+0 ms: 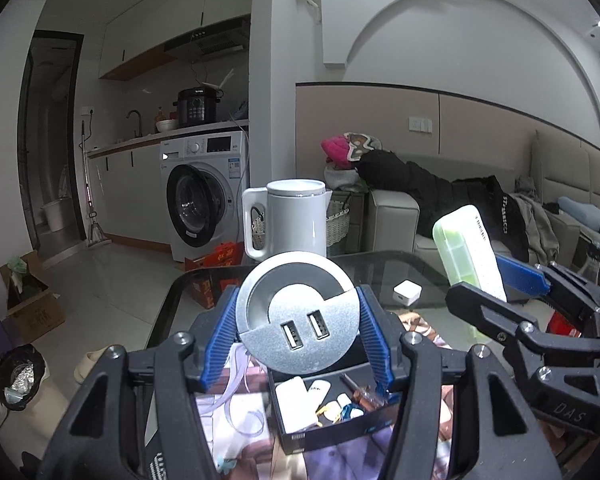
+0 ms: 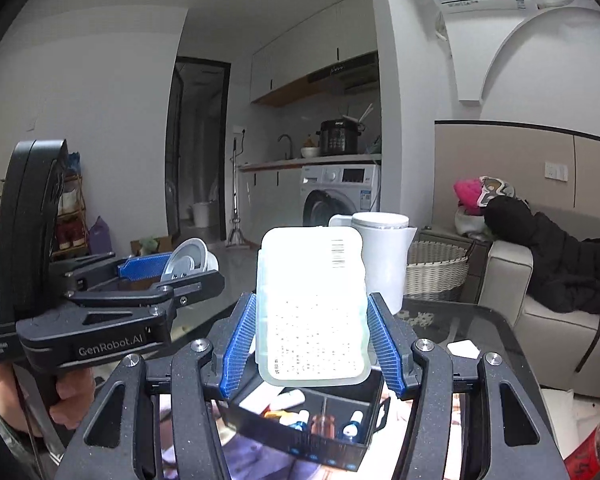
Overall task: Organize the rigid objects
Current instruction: 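Lift the USB hub with the left tool while the right tool lifts the container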
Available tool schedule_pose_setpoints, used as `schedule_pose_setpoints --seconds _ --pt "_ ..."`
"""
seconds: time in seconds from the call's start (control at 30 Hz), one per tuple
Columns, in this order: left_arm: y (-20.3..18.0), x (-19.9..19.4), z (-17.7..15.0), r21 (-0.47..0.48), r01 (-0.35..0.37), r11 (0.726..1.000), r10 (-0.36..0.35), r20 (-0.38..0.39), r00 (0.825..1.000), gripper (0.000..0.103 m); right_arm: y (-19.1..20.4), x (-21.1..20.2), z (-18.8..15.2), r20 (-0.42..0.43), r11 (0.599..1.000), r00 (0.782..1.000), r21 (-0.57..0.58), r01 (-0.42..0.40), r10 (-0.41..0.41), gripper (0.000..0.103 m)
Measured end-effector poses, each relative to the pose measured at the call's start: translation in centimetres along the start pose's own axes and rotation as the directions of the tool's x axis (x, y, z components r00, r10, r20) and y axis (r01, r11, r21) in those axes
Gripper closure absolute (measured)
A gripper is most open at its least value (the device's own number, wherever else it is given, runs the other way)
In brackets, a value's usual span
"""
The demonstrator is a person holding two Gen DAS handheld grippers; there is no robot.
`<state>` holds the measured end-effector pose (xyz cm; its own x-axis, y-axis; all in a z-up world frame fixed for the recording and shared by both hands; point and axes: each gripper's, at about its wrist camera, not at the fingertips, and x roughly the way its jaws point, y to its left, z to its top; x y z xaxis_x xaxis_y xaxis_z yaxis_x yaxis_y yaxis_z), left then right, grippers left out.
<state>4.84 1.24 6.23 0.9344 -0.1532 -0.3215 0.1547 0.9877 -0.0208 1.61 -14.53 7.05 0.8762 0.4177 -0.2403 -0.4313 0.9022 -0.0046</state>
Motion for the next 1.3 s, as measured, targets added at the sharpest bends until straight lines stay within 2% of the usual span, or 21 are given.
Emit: schedule_pose_setpoints --seconds 0.23,0.37,0.63,0.9,1.07,1.13,1.2,1.3 --pt "0.5 1.5 1.1 -0.042 -0.011 0.999 0.012 0.027 1.000 0.046 -0.4 2.4 0.7 -0.005 0.999 0.999 0.029 0.042 -0.042 0.047" --pt "0.8 2.6 1.1 -0.086 -0.011 0.996 0.012 0.009 1.000 0.046 -0.9 3.4 0.7 -0.017 0.997 0.998 0.051 0.060 -0.060 0.047" --pt "0.6 4.1 0.8 -0.082 -0.022 0.996 0.020 -0.030 0.999 0.046 -0.8 4.5 0.4 -0.054 0.997 0.996 0.043 0.068 -0.066 0.047" --pt "0.3 6.3 0.0 -0.099 -0.027 0.995 0.013 -0.134 0.991 0.046 -1.1 6.5 -0.1 -0.145 0.995 0.987 0.053 0.081 -0.072 0.047" --pt "0.1 8.2 -0.7 -0.093 -0.035 0.995 0.014 -0.224 0.974 0.046 -1.6 7.9 -0.7 -0.224 0.994 0.972 0.062 0.087 -0.071 0.047" --pt "0.3 9.1 -1.0 -0.106 -0.034 0.994 0.004 -0.270 0.963 0.046 -1.7 8.7 -1.0 -0.268 0.994 0.961 0.054 0.092 -0.074 0.047" --pt "0.4 10.2 -1.6 -0.117 -0.034 0.993 -0.007 -0.332 0.943 0.046 -2.1 9.2 -1.4 -0.302 0.993 0.951 0.070 0.093 -0.068 0.047" --pt "0.2 11.0 -2.1 -0.107 -0.034 0.994 -0.009 -0.376 0.926 0.046 -2.6 10.2 -2.3 -0.358 0.991 0.932 0.090 0.096 -0.057 0.047"
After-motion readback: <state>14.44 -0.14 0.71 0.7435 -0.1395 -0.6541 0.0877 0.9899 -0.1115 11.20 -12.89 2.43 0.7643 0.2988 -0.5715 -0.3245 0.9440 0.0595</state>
